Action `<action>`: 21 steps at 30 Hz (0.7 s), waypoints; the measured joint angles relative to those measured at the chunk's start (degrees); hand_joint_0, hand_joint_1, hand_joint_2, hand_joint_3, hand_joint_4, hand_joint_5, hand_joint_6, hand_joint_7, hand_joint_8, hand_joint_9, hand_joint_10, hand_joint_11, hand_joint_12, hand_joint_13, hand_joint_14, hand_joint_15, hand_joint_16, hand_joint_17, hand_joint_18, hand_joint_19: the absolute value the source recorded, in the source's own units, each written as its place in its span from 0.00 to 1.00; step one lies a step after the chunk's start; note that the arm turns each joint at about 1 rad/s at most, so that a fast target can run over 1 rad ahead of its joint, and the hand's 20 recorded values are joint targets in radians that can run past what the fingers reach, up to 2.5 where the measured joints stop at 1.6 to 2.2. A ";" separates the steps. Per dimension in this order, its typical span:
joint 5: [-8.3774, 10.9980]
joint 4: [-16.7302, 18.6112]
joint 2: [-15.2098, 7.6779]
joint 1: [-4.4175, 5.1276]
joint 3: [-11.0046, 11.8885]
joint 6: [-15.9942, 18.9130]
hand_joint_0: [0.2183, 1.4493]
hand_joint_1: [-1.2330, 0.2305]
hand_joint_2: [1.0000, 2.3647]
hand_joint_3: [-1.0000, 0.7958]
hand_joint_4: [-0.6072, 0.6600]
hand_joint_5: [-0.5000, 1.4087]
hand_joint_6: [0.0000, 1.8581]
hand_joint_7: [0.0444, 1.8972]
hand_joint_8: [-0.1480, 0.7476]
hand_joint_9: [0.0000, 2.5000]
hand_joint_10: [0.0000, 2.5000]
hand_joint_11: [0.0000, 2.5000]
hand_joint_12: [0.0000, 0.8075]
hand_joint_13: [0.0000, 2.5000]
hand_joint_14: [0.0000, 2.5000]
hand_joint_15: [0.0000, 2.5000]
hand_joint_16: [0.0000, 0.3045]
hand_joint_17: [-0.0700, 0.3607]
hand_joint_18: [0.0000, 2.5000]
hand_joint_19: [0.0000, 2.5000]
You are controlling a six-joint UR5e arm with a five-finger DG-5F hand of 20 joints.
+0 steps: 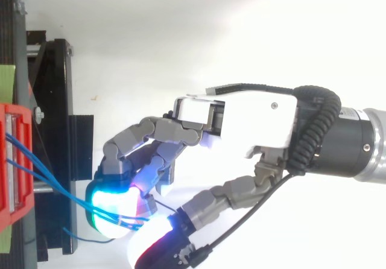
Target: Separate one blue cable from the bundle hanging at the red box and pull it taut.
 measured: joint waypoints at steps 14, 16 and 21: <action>-0.02 0.07 0.00 0.00 -0.02 0.10 0.32 0.41 0.02 0.46 0.60 0.16 0.45 0.62 0.59 0.33 0.01 0.43 0.55 0.26 0.01 0.29 0.18 0.44 0.37 0.34; -0.02 0.05 0.00 0.00 -0.02 0.11 0.32 0.37 0.02 0.50 0.61 0.16 0.46 0.64 0.59 0.34 0.01 0.43 0.55 0.26 0.01 0.29 0.18 0.45 0.37 0.34; -0.02 0.02 0.00 0.00 -0.02 0.10 0.35 0.33 0.02 0.48 0.56 0.16 0.47 0.59 0.57 0.34 0.01 0.44 0.55 0.26 0.01 0.29 0.18 0.45 0.37 0.33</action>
